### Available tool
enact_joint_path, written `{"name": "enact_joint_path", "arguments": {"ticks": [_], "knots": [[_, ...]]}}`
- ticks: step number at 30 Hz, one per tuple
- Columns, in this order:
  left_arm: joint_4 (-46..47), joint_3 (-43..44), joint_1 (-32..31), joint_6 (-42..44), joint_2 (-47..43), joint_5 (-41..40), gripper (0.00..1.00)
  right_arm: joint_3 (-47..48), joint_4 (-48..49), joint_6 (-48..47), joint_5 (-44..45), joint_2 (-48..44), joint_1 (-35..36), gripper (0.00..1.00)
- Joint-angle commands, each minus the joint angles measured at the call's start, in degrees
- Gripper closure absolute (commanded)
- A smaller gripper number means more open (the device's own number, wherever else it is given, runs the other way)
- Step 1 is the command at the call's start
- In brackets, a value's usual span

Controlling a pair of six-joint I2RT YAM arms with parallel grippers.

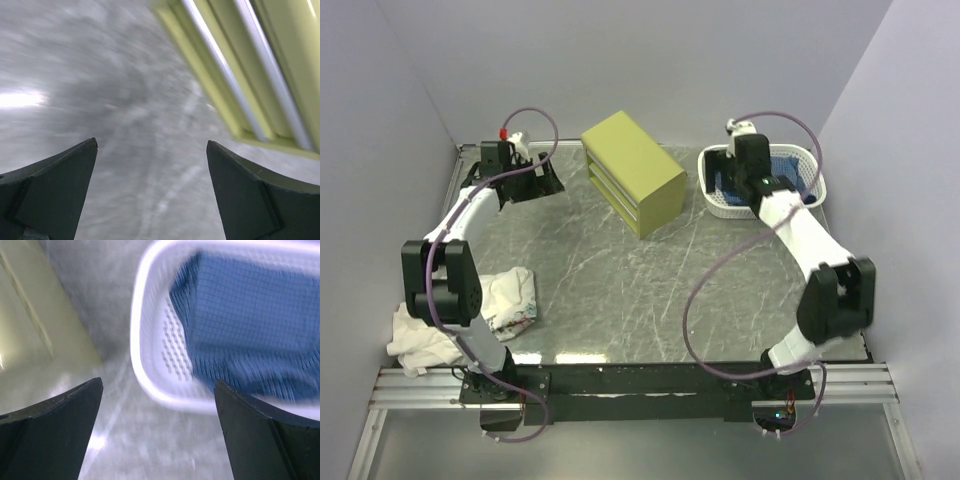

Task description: Sort the tools into containers

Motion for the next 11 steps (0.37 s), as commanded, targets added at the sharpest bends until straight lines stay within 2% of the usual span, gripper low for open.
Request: {"name": "enact_joint_path", "arguments": {"ticks": [1,6,11], "knots": [[1.41,2.43,0.03,9.15,-5.85,-17.70,0.03,-11.05,-0.47,2.44,2.84,-15.96,1.00,0.00],[1.84,6.22,0.29,9.60,-7.78,-18.61,0.04,-21.01,-4.34,3.24,0.82,-29.34,1.35,0.00],[6.06,6.30,0.29,7.58,-12.96,-17.12,0.04,-27.70,-4.70,3.68,1.87,-36.30,1.35,0.00]]}}
